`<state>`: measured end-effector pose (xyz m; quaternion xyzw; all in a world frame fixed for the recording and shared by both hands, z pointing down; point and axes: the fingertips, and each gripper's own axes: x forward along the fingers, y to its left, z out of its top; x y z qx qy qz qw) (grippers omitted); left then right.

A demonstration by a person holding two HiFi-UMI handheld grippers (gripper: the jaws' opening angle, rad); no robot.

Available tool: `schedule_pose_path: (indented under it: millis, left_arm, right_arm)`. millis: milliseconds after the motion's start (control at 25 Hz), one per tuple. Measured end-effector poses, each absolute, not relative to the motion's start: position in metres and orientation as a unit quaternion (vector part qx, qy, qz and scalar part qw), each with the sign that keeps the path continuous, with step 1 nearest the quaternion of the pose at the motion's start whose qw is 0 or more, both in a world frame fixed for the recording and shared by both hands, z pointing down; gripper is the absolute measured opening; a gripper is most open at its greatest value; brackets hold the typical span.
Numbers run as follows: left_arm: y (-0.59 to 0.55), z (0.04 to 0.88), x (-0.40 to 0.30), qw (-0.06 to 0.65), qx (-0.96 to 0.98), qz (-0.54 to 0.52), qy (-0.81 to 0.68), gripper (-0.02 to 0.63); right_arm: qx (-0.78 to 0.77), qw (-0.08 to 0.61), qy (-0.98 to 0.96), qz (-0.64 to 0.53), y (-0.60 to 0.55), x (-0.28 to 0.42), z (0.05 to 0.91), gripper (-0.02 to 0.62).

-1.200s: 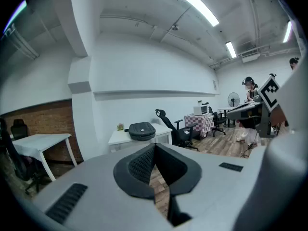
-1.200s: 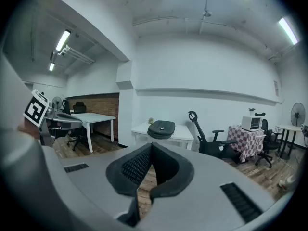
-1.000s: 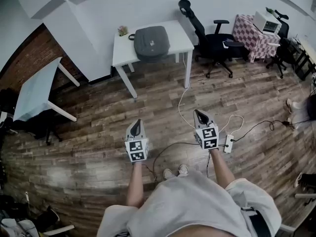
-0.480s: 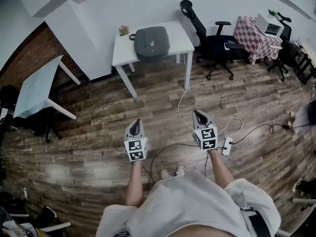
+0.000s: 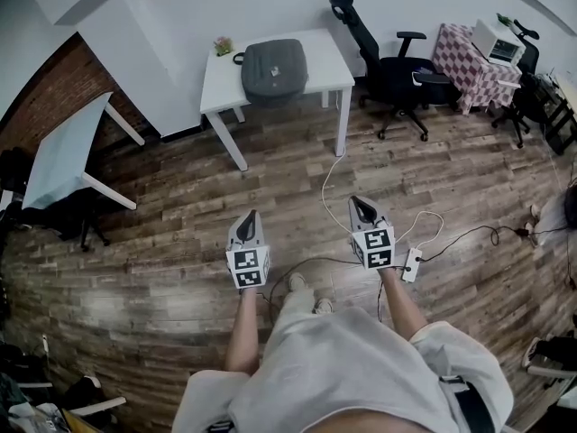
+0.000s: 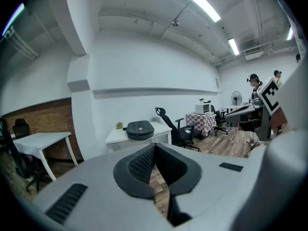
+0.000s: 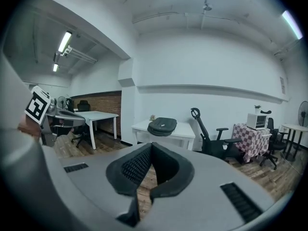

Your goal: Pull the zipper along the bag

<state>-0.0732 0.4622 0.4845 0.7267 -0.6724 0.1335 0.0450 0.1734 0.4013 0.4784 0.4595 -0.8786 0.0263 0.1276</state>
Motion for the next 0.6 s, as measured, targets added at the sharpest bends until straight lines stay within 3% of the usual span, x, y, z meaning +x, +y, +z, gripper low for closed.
schedule_pose_path:
  millis: [600]
  left_arm:
    - [0.347,0.502,-0.096,0.047,0.735,0.124,-0.665,0.026]
  right_arm:
    - [0.456,0.142,-0.878,0.019,0.296,0.144,0.494,0.014]
